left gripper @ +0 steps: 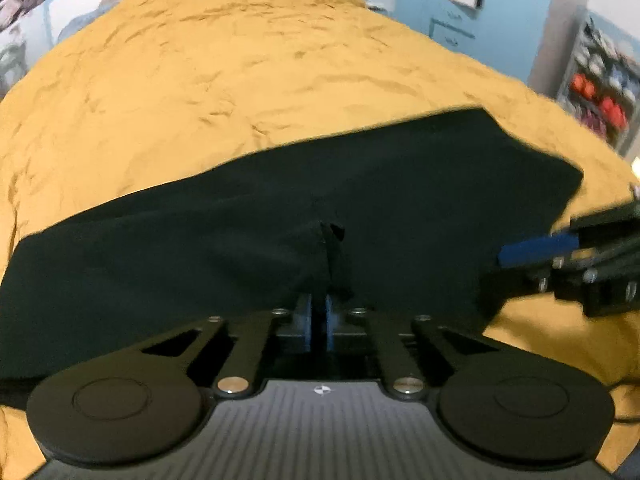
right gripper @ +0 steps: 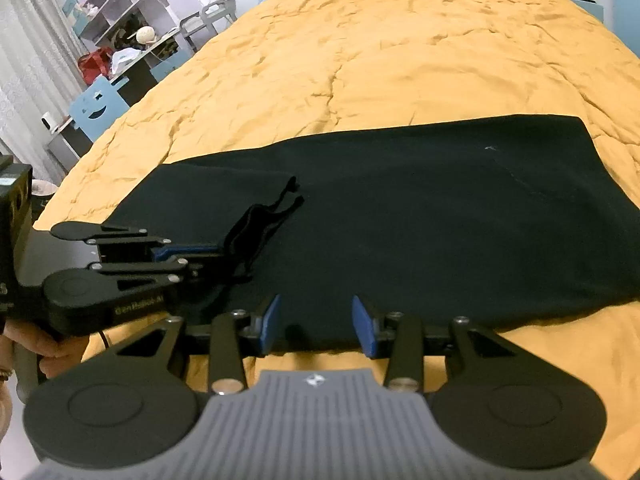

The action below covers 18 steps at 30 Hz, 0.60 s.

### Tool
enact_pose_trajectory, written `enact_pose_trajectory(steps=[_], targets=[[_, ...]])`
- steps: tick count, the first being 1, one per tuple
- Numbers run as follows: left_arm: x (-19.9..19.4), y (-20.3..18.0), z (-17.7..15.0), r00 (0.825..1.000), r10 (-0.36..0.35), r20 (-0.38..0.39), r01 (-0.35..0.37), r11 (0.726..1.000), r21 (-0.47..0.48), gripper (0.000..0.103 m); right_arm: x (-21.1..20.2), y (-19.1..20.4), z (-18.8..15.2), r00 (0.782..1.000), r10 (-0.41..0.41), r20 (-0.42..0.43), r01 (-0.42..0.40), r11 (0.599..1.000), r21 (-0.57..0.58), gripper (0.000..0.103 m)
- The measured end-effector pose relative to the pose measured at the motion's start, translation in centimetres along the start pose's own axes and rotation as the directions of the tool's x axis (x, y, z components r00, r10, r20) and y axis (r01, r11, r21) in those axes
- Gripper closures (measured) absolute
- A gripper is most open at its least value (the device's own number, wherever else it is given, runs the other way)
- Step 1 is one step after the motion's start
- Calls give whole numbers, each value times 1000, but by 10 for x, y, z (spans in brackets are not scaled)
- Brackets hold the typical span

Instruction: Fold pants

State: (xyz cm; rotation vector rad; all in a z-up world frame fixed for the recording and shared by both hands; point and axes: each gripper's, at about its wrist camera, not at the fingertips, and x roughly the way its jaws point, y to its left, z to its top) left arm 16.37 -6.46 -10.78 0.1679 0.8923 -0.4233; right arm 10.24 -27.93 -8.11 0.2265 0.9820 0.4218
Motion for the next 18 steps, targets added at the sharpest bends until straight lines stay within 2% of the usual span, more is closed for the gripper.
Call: enact_pose_trajectory(steps=[5, 8, 13, 16, 18], targets=[[-28, 16, 17, 995, -91, 33, 92, 995, -35, 99, -2, 0, -2, 1000, -3, 6, 3, 1000, -11, 65], [-28, 15, 20, 992, -122, -13, 122, 992, 6, 99, -1, 1, -3, 1000, 1, 6, -1, 1000, -6, 65], [8, 7, 5, 985, -114, -127, 115, 993, -2, 97, -2, 3, -4, 1000, 4, 4, -4, 1000, -12, 65], [11, 11, 2, 982, -157, -105, 148, 985, -85, 85, -4, 2, -2, 1000, 0, 10, 1, 1000, -11, 65], [5, 10, 4, 981, -180, -72, 173, 980, -101, 70, -6, 0, -1, 1000, 6, 16, -6, 1000, 3, 65]])
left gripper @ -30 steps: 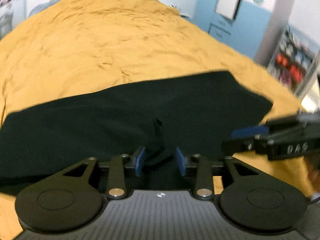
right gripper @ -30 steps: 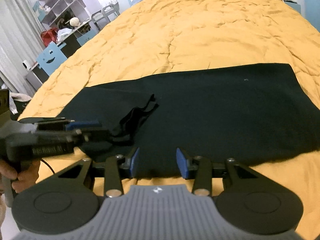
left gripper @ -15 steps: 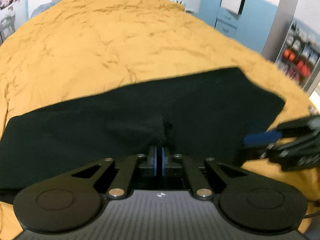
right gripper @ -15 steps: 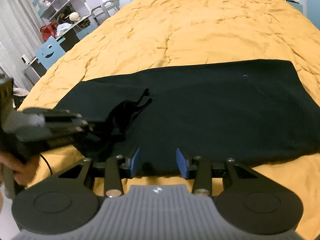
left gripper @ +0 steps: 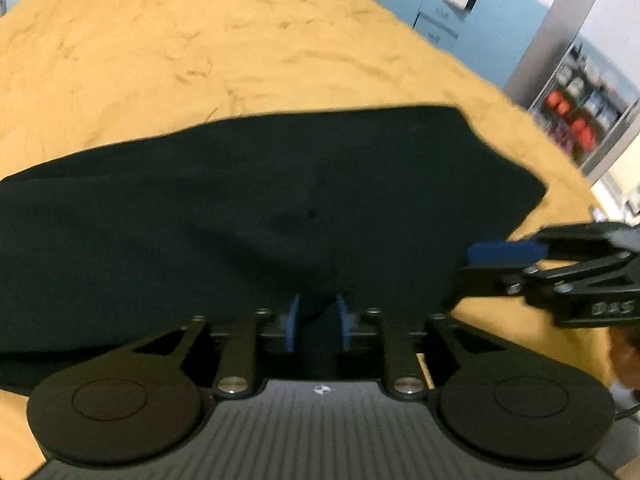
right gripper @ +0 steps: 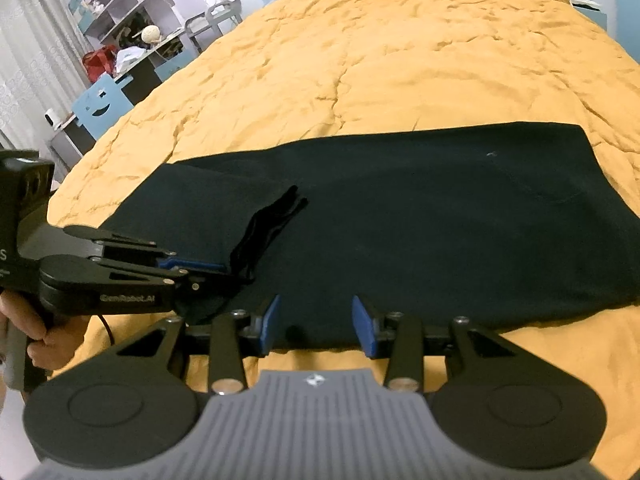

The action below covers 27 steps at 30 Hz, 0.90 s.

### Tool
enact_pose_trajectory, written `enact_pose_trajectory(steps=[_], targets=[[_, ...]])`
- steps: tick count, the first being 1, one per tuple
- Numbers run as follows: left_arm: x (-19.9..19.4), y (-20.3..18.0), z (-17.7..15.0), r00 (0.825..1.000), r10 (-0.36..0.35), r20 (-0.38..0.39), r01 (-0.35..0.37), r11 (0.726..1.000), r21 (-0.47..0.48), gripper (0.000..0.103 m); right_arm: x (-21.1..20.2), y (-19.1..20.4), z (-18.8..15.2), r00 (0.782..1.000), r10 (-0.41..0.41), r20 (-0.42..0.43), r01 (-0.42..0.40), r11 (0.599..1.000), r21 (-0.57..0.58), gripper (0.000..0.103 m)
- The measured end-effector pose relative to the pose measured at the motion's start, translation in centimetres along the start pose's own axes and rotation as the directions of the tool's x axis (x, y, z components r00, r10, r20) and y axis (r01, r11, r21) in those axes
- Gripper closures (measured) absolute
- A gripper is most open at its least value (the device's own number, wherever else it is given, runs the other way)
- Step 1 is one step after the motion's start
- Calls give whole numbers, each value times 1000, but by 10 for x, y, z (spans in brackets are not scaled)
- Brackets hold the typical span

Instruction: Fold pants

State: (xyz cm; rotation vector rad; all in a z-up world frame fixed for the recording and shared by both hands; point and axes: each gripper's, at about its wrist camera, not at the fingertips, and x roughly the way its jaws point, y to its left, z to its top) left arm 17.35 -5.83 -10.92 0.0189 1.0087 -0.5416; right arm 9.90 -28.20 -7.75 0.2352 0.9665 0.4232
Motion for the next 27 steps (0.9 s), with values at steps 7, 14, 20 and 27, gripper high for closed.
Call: enact_pose_trajectory(steps=[7, 14, 20, 27], targets=[[8, -19, 11, 992, 120, 46, -121, 992, 38, 52, 1, 0, 5, 1000, 9, 14, -10, 999, 36, 65], [36, -48, 2, 959, 282, 30, -282, 939, 195, 66, 2, -3, 2, 1000, -8, 5, 8, 999, 43, 64], [27, -36, 8, 965, 264, 12, -261, 947, 186, 97, 9, -3, 8, 999, 43, 1, -43, 997, 65, 63], [14, -20, 23, 989, 149, -17, -145, 979, 141, 97, 20, 2, 17, 997, 76, 2, -76, 992, 104, 54]])
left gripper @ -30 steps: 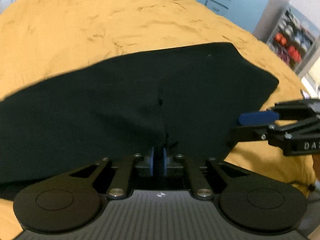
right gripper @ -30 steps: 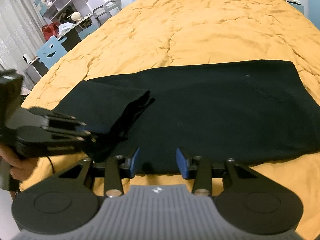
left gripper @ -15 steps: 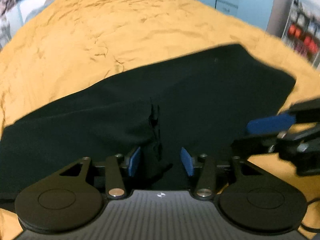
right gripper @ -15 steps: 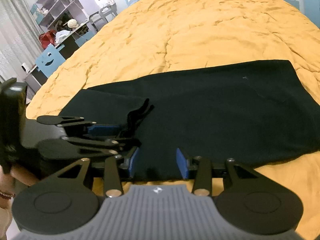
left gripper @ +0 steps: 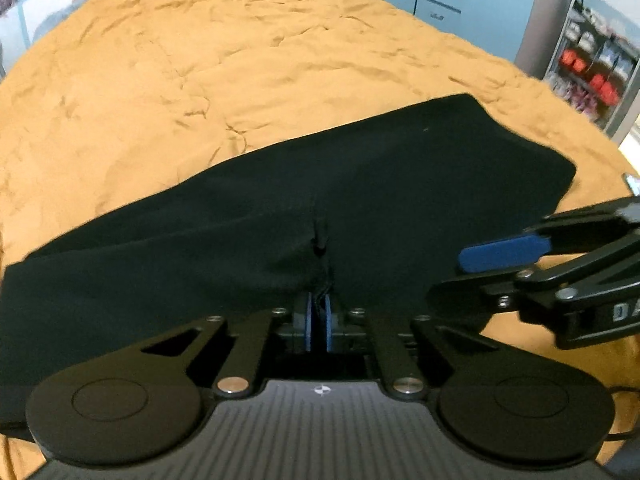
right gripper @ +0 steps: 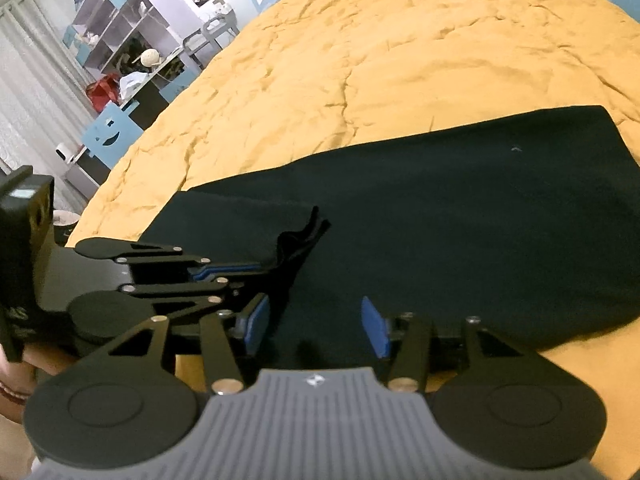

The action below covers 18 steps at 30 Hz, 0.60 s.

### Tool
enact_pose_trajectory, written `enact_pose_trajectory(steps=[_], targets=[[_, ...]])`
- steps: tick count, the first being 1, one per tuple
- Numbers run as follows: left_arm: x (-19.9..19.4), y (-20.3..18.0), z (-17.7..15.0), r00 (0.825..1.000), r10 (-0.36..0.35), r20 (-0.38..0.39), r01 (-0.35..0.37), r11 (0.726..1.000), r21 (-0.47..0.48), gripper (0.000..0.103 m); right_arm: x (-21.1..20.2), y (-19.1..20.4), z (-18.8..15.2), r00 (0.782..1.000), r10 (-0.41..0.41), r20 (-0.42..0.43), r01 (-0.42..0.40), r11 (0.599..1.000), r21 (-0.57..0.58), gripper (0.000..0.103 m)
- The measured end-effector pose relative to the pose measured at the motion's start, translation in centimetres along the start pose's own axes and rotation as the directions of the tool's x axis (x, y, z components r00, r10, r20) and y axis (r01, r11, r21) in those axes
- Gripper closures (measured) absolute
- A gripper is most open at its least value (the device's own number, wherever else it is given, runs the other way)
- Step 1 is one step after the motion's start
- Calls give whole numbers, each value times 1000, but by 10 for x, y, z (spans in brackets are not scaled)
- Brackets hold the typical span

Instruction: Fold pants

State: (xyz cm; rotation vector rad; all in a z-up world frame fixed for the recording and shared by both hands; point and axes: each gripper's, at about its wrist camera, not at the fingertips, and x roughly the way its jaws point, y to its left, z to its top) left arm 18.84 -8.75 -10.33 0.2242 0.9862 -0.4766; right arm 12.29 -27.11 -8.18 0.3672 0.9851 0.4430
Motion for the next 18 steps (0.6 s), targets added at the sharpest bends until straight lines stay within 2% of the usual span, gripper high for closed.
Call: enact_pose_trajectory(steps=[4, 8, 12, 14, 18], targets=[[11, 13, -4, 996, -72, -48, 69, 996, -63, 96, 6, -2, 2, 1000, 4, -8, -4, 1000, 31, 46], [11, 20, -11, 987, -156, -39, 150, 980, -132, 75, 12, -7, 4, 1000, 18, -12, -17, 996, 90, 41], [1, 28, -12, 979, -203, -18, 197, 966, -164, 74, 16, -11, 7, 999, 45, -11, -43, 989, 140, 40], [-10, 35, -13, 977, -211, 17, 211, 959, -190, 73, 18, -13, 9, 998, 65, -9, -63, 985, 160, 40], [-26, 50, -11, 986, -147, 84, 163, 957, -238, 73, 28, -15, 12, 995, 97, -18, -92, 974, 209, 39]])
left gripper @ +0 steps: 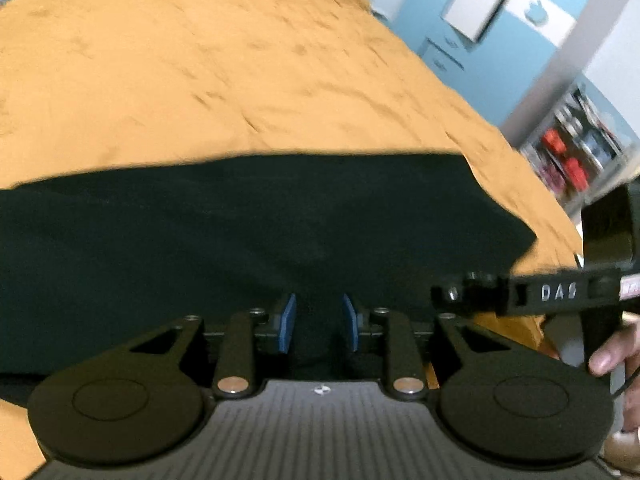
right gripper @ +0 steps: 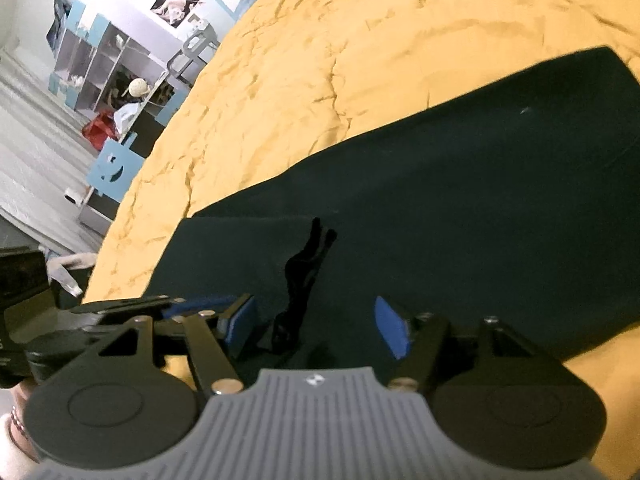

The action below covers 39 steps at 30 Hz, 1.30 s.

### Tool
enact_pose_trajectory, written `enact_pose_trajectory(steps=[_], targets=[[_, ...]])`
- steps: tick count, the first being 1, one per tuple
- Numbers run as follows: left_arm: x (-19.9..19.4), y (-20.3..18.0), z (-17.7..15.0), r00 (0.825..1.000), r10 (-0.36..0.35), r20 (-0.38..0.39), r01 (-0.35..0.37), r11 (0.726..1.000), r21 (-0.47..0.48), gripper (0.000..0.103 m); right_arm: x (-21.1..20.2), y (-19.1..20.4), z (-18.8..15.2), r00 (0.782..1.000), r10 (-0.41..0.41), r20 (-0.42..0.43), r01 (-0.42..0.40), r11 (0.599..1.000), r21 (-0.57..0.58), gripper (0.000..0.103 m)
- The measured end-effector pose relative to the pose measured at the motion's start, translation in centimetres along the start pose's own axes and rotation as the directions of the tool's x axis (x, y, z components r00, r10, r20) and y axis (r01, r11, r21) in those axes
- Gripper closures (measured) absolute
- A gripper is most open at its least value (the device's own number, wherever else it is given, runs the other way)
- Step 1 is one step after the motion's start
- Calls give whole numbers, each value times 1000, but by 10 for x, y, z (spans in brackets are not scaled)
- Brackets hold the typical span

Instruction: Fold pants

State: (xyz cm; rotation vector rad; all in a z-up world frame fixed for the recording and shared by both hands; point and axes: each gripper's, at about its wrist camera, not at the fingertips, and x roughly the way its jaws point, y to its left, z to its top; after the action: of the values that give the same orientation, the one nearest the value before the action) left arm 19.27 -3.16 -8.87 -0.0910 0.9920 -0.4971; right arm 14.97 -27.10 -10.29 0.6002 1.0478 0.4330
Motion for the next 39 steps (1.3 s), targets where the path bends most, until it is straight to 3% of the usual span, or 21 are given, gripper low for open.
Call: enact_pose_trajectory(steps=[4, 6, 10, 16, 22, 24, 26, 28, 31, 39], targets=[[-1, 12, 1, 990, 137, 30, -136, 990, -36, 73, 15, -12, 5, 998, 51, -27, -48, 992, 113, 39], [2, 20, -1, 985, 168, 24, -167, 984, -58, 73, 22, -20, 7, 996, 82, -37, -74, 981, 180, 39], [7, 32, -8, 984, 178, 25, -174, 979, -107, 73, 32, -24, 10, 994, 101, -43, -88, 969, 229, 39], [4, 43, -12, 987, 152, 47, -143, 977, -157, 74, 53, -8, 14, 994, 92, -51, -80, 975, 206, 39], [3, 47, -11, 986, 153, 63, -141, 976, -165, 73, 72, 8, 16, 994, 78, -72, -66, 984, 164, 51], [2, 48, -11, 985, 162, 63, -149, 973, -175, 73, 80, 13, 17, 996, 45, -77, -34, 989, 144, 66], [-4, 48, -12, 982, 175, 70, -160, 970, -185, 73, 85, 16, 19, 996, 32, -79, -21, 990, 142, 97], [-11, 48, -12, 978, 189, 86, -169, 966, -195, 73, 83, 20, 22, 997, 42, -69, -33, 990, 137, 103], [-23, 49, -12, 969, 223, 109, -197, 957, -214, 73, 73, 40, 28, 998, 41, -37, -39, 998, 54, 103], [-70, 51, -10, 929, 309, 205, -250, 930, -271, 73, 24, 86, 63, 992, 129, 8, -128, 989, -75, 103]])
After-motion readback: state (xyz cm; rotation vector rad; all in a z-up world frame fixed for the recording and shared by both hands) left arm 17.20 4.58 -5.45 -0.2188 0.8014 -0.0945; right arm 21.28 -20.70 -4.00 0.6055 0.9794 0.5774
